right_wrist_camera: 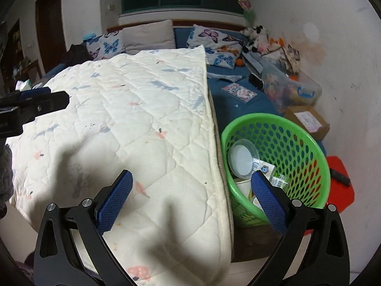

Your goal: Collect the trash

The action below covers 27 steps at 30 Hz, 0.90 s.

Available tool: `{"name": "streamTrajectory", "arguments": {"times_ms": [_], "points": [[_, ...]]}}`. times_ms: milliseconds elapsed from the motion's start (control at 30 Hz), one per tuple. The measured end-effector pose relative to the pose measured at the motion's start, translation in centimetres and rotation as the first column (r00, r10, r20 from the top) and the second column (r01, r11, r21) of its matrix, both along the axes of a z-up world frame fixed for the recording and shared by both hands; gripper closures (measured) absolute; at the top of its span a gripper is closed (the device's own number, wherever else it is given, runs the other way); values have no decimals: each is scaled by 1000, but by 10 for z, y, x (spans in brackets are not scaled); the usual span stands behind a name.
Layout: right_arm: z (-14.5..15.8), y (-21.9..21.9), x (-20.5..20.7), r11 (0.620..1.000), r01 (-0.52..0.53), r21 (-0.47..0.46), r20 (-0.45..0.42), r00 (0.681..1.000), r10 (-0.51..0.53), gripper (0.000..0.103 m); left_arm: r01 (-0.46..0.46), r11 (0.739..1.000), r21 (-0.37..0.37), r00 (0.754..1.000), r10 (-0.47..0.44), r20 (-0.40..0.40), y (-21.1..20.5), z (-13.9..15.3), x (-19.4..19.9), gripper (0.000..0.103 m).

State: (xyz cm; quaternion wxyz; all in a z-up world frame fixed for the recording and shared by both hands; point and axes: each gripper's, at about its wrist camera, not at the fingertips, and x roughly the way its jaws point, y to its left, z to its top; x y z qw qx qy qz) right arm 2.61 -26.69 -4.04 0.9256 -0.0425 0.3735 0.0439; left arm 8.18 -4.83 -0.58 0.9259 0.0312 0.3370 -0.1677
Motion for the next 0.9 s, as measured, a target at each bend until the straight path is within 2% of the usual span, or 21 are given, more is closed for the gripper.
{"name": "streamTrajectory", "arguments": {"times_ms": [267, 400, 900], "points": [[3, 10, -13, 1000, -4, 17, 31, 1000, 4, 4, -41, 999, -1, 999, 41, 12, 15, -3, -16, 9], [7, 14, -17, 1000, 25, -8, 56, 998, -24, 4, -49, 999, -8, 999, 49, 9, 19, -5, -21, 9], [-1, 13, -25, 999, 24, 45, 16, 1000, -24, 4, -69, 997, 15, 998, 69, 10, 20, -12, -39, 8]]}}
